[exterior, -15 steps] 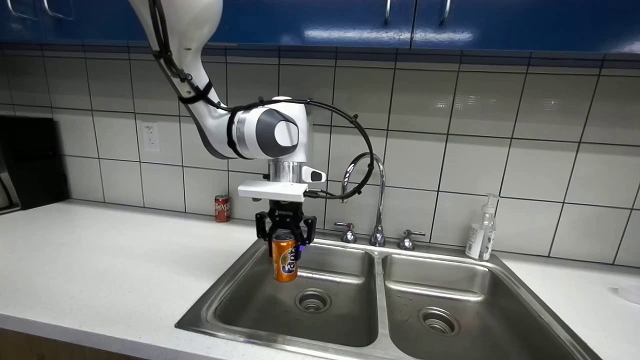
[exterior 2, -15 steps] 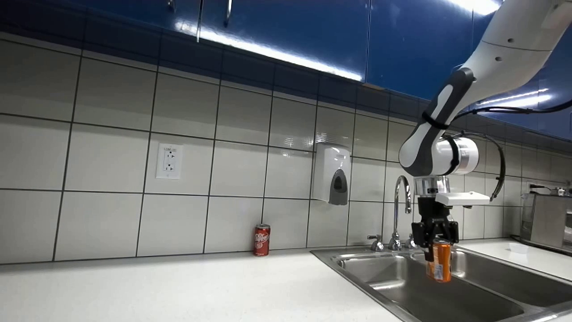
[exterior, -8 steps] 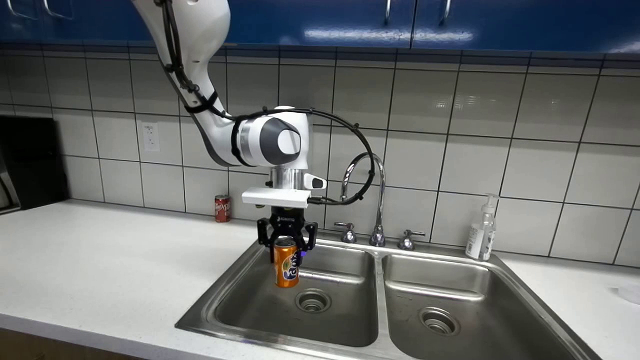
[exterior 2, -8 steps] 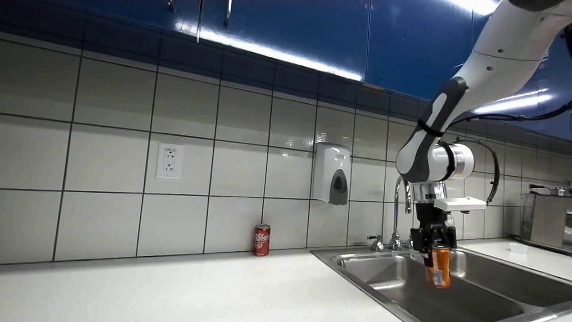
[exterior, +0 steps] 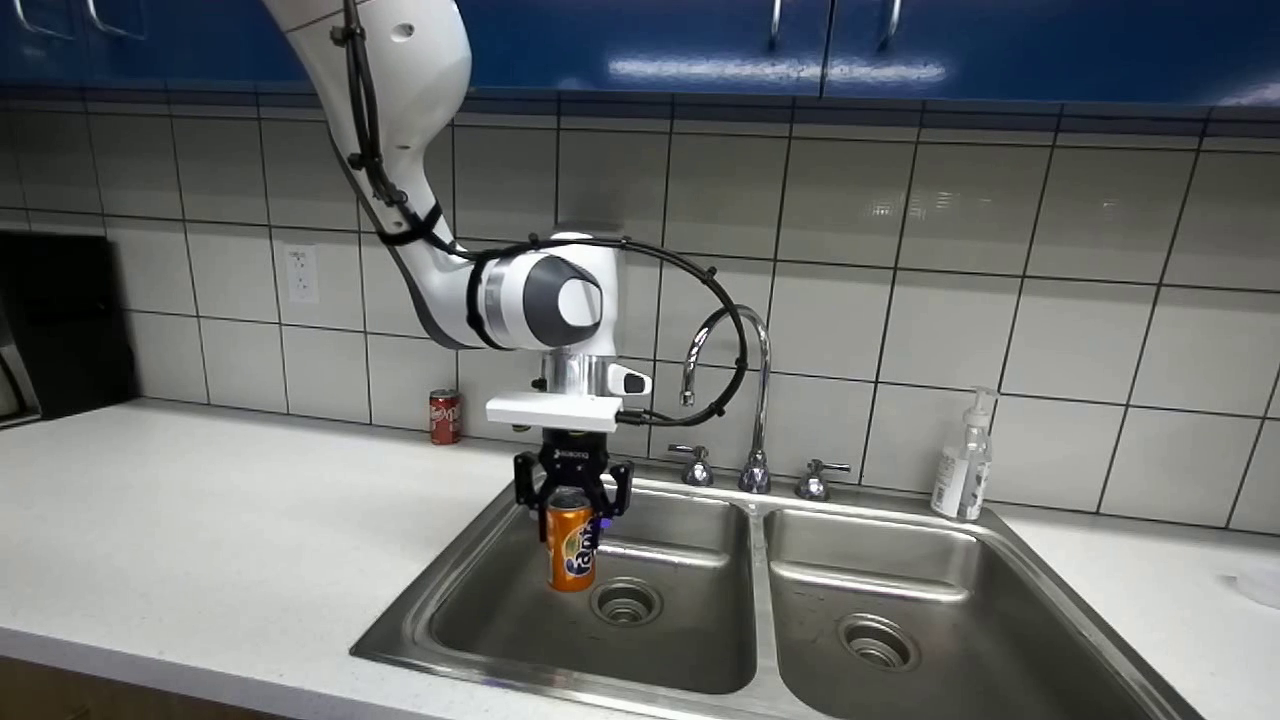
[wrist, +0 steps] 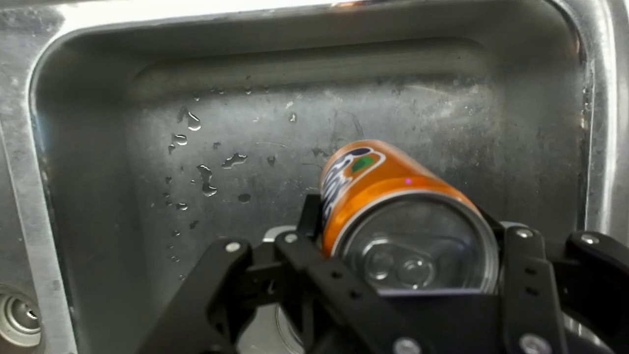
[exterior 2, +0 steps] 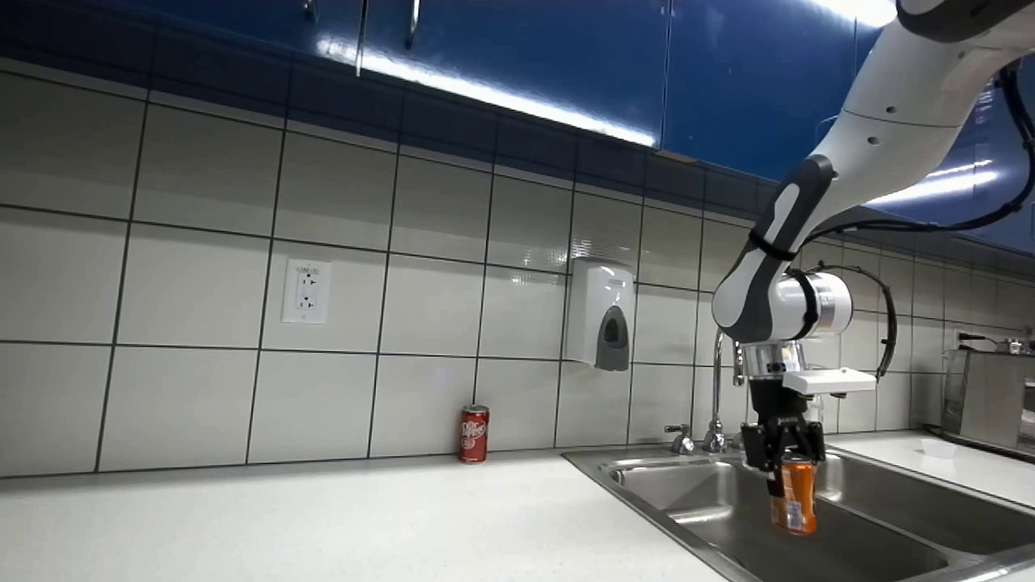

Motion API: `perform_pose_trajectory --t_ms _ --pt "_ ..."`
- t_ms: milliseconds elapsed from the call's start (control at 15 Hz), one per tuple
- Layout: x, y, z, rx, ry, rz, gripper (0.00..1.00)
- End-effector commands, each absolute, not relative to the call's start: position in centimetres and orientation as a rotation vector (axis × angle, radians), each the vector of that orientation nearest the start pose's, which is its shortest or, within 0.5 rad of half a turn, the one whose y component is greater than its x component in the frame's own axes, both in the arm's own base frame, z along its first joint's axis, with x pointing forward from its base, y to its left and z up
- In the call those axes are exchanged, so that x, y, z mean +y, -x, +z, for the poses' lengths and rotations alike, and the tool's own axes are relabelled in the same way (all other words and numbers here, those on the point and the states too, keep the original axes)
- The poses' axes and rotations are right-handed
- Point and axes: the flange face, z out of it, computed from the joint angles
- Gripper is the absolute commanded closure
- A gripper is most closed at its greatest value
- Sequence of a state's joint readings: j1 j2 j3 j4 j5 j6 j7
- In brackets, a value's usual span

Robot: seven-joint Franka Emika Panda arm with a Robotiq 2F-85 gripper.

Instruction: Put the Fanta can inside the left part of the sink

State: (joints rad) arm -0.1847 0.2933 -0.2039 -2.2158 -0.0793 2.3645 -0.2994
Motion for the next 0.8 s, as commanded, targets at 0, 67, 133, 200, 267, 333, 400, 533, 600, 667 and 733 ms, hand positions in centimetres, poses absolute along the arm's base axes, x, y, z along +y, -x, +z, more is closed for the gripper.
perform_pose_trajectory --t_ms 0,67,133,200,267,333,400,533,600,667,733 --pt "-20.9 -50.0 24.6 -0.005 3.177 0.245 0.60" --pt "-20.8 -49.8 25.1 -0.013 3.179 0.236 0.60" --pt "-20.7 -49.7 25.5 -0.027 3.179 0.235 0.60" --pt "-20.7 -49.6 25.7 -0.036 3.183 0.235 0.60" --pt "-20.6 -49.5 25.8 -0.050 3.177 0.241 0.60" --pt "-20.6 -49.4 25.7 -0.060 3.182 0.250 0.60" --pt "-20.5 -49.5 25.5 -0.070 3.174 0.259 0.60" --pt "-20.4 -49.6 25.0 -0.080 3.168 0.280 0.60" --pt "-20.2 -49.7 24.7 -0.086 3.164 0.290 0.60" --pt "-20.0 -49.7 24.4 -0.093 3.161 0.300 0.60" --pt "-19.7 -49.7 24.1 -0.092 3.160 0.308 0.60"
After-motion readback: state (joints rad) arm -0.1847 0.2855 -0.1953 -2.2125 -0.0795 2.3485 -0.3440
